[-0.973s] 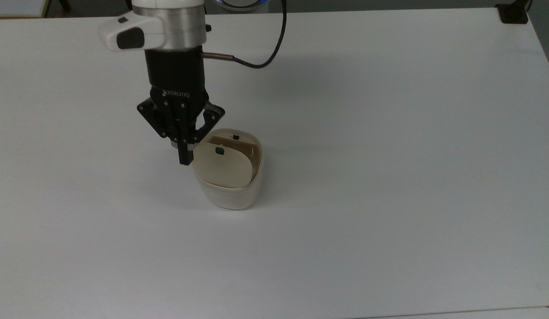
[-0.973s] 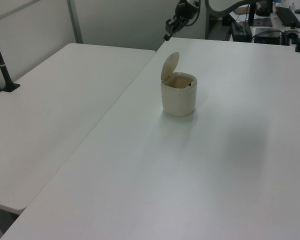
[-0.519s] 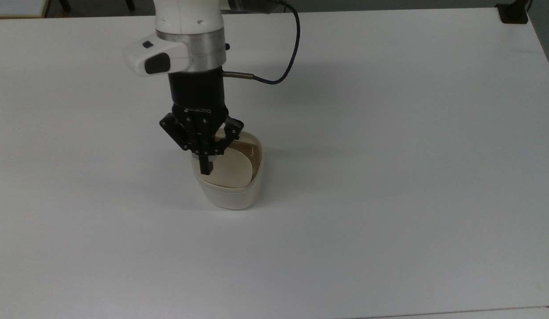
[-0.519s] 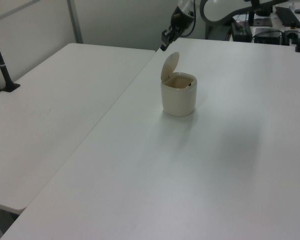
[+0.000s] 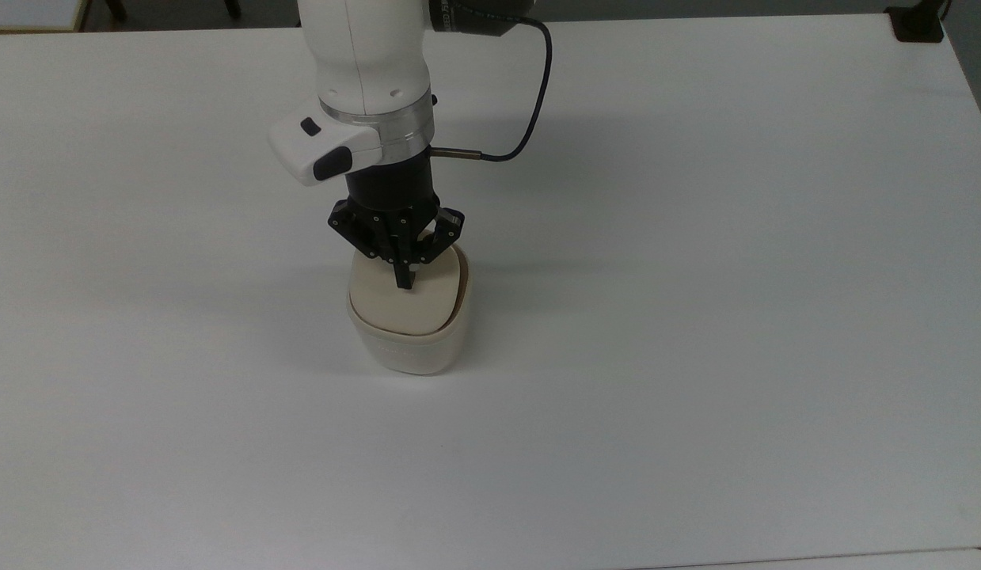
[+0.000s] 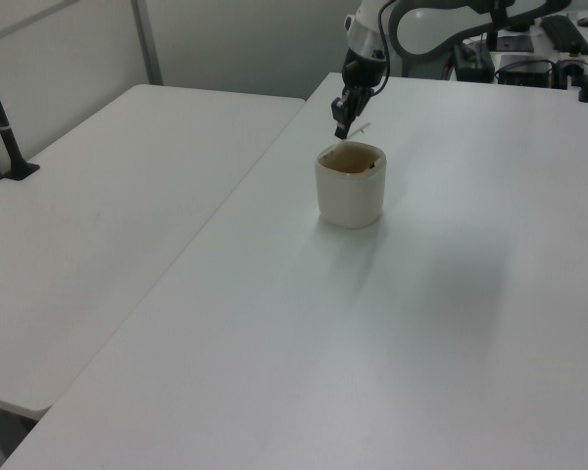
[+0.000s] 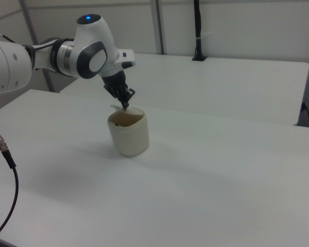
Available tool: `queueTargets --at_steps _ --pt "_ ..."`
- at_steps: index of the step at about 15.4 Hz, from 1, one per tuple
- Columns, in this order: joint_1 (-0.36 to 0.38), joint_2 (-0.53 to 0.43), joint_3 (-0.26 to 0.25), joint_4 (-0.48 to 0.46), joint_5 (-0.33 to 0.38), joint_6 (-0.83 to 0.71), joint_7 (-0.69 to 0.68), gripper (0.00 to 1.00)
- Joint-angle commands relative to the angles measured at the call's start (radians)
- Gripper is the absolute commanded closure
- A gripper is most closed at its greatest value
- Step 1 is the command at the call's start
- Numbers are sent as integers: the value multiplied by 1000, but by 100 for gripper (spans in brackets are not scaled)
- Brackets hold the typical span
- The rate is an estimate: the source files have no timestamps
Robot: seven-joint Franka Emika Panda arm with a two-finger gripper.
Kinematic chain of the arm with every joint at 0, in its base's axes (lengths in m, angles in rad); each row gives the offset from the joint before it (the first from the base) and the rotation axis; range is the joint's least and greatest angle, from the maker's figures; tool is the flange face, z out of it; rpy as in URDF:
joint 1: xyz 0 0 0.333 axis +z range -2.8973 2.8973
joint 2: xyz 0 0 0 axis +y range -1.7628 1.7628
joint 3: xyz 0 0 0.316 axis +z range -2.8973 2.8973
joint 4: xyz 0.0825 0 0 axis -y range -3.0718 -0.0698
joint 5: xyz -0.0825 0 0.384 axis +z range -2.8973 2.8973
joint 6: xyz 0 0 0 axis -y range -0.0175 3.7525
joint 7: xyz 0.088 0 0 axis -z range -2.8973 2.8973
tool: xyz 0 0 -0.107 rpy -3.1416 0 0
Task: Close the trash bin
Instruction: 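Push the lid down with the gripper until it lies flat on the rim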
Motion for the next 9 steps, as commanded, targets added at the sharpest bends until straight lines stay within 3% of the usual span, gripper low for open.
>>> queueTargets --at_steps 1,9 --pt "5 -21 2 -68 -12 -51 -45 100" --pt "11 -15 23 -113 -26 -49 -43 100"
